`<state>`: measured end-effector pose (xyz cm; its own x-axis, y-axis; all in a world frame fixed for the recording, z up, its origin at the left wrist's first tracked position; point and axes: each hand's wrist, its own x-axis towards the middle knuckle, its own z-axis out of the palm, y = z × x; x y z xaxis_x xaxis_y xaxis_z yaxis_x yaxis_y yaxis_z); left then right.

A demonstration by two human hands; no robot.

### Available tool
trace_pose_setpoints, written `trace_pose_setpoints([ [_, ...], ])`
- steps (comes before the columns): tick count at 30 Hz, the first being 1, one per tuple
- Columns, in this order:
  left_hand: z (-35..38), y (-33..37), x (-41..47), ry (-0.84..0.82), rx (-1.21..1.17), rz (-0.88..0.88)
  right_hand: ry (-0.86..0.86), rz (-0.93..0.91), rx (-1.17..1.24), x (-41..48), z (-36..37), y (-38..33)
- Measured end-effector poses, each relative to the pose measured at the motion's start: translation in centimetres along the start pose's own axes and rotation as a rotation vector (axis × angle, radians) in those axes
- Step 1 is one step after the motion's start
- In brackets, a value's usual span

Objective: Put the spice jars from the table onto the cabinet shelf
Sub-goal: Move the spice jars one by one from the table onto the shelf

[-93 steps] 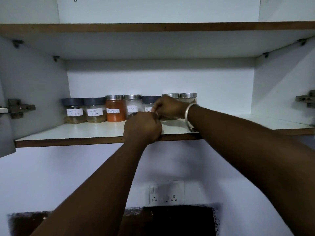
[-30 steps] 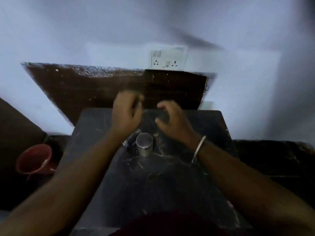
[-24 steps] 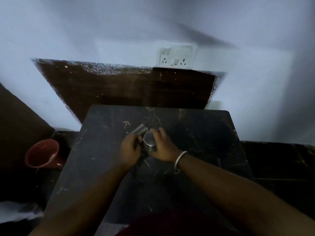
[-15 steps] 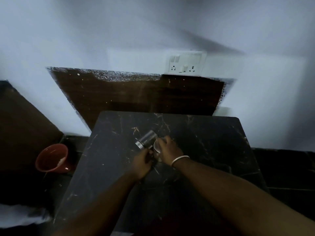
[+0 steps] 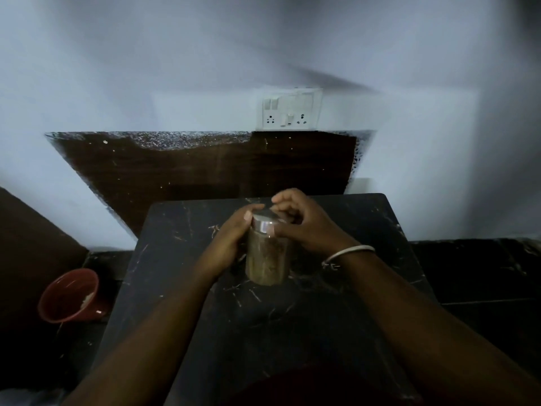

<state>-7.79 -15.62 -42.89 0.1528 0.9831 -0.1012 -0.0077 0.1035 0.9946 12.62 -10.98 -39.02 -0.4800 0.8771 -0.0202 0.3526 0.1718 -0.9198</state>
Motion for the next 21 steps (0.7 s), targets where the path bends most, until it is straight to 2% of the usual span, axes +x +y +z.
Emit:
trace_pose_setpoints([
  [4, 3.8, 5.2, -1.5, -0.019, -0.370, 0.005, 0.156, -0.127, 0.291, -1.9, -1.4, -4.8],
  [7, 5.9, 8.1, -2.3, 0.040, -0.488, 0.043, 0.263, -0.149, 0.530, -3.4, -1.2, -7.0],
  [10, 7.3, 9.8, -2.9, 0.018, -0.548, 0.067, 0.329, -0.135, 0.627, -5.2, -0.9, -7.8],
  [14, 8.6, 11.0, -3.9, 0.073, -0.521, 0.068, 0.366, -0.201, 0.615, -7.6, 0.1, -7.7],
  [17, 9.9, 11.5, -4.5, 0.170, -0.388, 0.088, 0.412, -0.259, 0.445, -8.6, 0.6, -7.5],
  [19, 10.6, 11.8, -5.0, 0.192, -0.317, 0.130, 0.400, -0.229, 0.315, -8.8, 0.5, -7.5],
  [21, 10.9, 12.1, -5.5, 0.207, -0.304, 0.142, 0.349, -0.223, 0.335, -8.9, 0.0, -7.4],
])
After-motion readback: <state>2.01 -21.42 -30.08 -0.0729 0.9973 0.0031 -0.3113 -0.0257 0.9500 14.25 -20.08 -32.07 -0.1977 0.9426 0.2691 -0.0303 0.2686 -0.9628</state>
